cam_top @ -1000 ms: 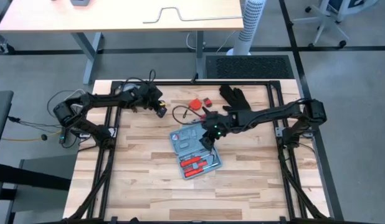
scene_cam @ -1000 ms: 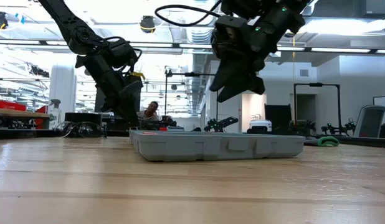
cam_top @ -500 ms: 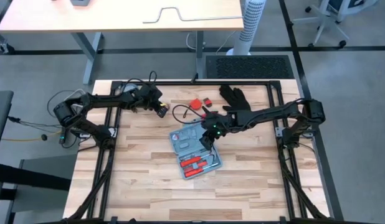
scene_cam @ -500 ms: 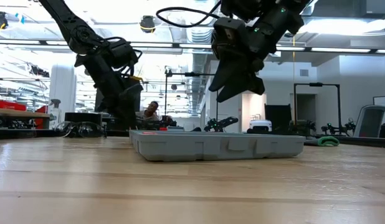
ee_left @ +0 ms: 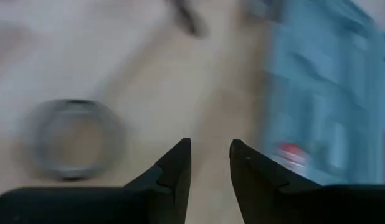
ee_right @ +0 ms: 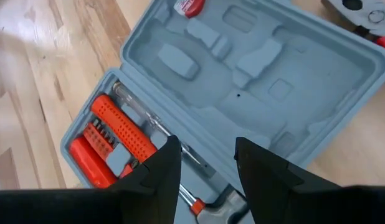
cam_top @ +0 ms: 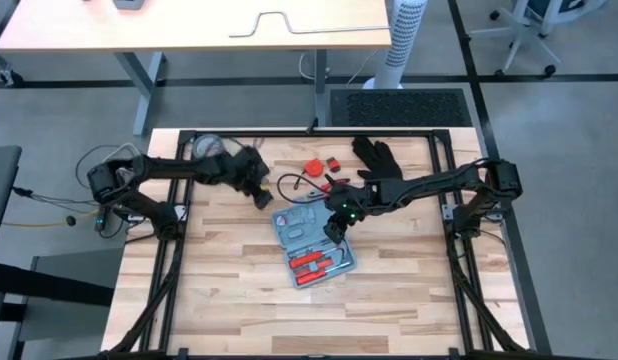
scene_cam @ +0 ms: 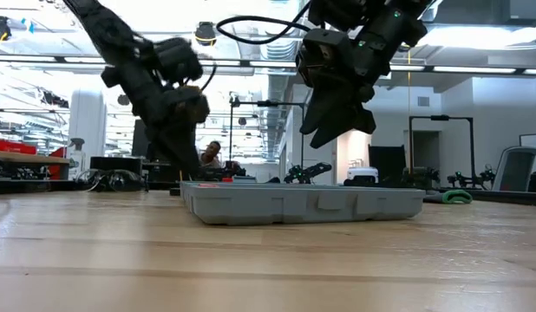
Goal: Prefit tool cases
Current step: Remove the orange hammer from the gray toolbox
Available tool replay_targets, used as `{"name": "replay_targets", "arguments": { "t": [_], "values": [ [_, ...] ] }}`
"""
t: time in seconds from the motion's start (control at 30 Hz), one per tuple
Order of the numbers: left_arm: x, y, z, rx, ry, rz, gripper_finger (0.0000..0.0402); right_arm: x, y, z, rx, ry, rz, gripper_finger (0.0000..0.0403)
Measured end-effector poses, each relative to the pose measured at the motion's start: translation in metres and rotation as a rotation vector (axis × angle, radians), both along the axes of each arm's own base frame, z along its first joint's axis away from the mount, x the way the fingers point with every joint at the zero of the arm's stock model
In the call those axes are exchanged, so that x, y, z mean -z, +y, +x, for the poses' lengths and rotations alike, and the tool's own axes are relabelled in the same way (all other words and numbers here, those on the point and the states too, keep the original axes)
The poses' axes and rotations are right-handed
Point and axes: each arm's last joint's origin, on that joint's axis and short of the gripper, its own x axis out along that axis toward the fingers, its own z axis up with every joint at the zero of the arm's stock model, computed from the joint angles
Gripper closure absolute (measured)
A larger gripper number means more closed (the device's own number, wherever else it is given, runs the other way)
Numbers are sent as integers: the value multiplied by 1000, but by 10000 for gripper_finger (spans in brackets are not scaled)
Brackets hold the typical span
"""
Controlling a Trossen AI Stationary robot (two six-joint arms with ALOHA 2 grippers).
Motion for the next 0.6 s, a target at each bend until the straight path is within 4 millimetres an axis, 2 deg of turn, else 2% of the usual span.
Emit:
{"name": "replay_targets", "arguments": {
  "t": [0.17, 0.37, 0.5, 0.6],
  "values": [
    [-5, -54, 25, 54, -40, 87, 300, 0, 0, 1, 0, -7, 0, 243],
    [-11, -103, 37, -36, -121, 167, 300, 0, 0, 0, -18, -17, -14, 251],
    [-11, -126, 36, -52, -134, 163, 299, 24, 1, -11, -5, 13, 45, 266],
    [-3, -142, 30, -70, -184, 136, 299, 43, 7, -22, 31, 26, 102, 277]
  ]
}}
